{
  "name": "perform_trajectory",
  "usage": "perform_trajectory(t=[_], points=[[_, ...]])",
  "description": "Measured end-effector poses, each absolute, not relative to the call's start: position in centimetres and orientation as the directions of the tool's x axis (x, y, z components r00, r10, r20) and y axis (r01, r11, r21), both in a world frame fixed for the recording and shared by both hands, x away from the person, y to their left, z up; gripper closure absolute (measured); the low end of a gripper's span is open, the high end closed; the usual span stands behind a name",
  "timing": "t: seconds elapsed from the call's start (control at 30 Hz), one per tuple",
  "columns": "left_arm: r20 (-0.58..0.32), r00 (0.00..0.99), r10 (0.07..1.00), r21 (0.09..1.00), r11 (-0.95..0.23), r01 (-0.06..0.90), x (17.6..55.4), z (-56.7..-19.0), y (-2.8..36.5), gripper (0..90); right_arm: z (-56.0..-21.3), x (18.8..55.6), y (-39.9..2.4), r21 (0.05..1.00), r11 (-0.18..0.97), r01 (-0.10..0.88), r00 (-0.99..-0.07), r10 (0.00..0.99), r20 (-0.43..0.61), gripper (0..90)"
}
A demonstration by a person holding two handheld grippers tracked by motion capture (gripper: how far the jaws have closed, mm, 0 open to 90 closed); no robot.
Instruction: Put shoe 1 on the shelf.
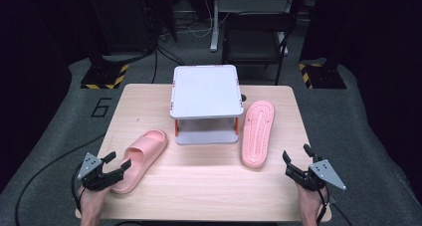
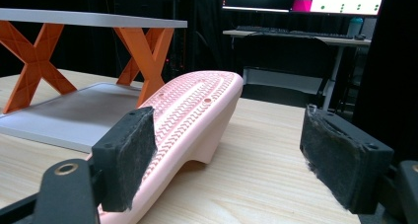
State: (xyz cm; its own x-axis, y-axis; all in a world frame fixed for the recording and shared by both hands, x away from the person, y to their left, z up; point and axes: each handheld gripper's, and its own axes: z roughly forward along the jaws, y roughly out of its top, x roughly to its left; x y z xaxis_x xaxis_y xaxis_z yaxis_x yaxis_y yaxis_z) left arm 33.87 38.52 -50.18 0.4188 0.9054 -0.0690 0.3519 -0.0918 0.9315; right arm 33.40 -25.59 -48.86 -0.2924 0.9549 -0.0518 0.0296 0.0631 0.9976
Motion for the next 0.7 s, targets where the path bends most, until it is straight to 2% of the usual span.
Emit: perform_trajectory(t=[0.33, 0.37, 0.47, 0.5, 0.53, 0.6, 0.63, 0.67, 0.7], points=[[-0.078, 0.448, 0.891, 0.905, -0.125, 0.407, 35.8, -50.6, 38.9, 35.5, -48.8, 33.0, -25.6, 0.997, 0.069, 0.029, -0.312, 0.949, -0.057, 21.3], [-0.096, 0.436, 0.895, 0.890, -0.119, 0.441, 36.7, -50.8, 39.0, 39.2, -48.8, 33.0, -25.6, 0.997, 0.067, 0.036, -0.310, 0.949, -0.053, 21.4], [-0.093, 0.440, 0.893, 0.882, -0.131, 0.452, 37.6, -51.2, 39.0, 46.9, -48.8, 33.1, -25.6, 0.996, 0.075, 0.038, -0.315, 0.947, -0.060, 21.5], [-0.093, 0.436, 0.895, 0.877, -0.134, 0.461, 37.9, -51.4, 39.0, 46.9, -48.8, 33.1, -25.5, 0.996, 0.080, 0.037, -0.318, 0.946, -0.064, 21.5], [-0.099, 0.438, 0.893, 0.873, -0.134, 0.470, 38.2, -51.6, 39.0, 51.1, -48.8, 33.1, -25.5, 0.996, 0.079, 0.038, -0.321, 0.945, -0.063, 21.5], [-0.084, 0.433, 0.897, 0.866, -0.149, 0.477, 38.6, -52.0, 38.8, 57.7, -48.7, 33.2, -25.2, 0.996, 0.075, 0.044, -0.331, 0.942, -0.056, 21.5], [-0.074, 0.433, 0.899, 0.867, -0.156, 0.473, 38.7, -52.1, 38.7, 64.8, -48.4, 33.3, -25.0, 0.995, 0.084, 0.046, -0.352, 0.934, -0.062, 21.5], [-0.060, 0.424, 0.904, 0.865, -0.165, 0.473, 38.7, -52.1, 38.5, 64.8, -48.4, 33.3, -25.0, 0.995, 0.084, 0.046, -0.352, 0.934, -0.062, 21.5], [-0.046, 0.413, 0.909, 0.867, -0.169, 0.468, 38.7, -52.1, 38.4, 68.9, -48.2, 33.3, -24.8, 0.995, 0.090, 0.043, -0.361, 0.930, -0.069, 21.5]])
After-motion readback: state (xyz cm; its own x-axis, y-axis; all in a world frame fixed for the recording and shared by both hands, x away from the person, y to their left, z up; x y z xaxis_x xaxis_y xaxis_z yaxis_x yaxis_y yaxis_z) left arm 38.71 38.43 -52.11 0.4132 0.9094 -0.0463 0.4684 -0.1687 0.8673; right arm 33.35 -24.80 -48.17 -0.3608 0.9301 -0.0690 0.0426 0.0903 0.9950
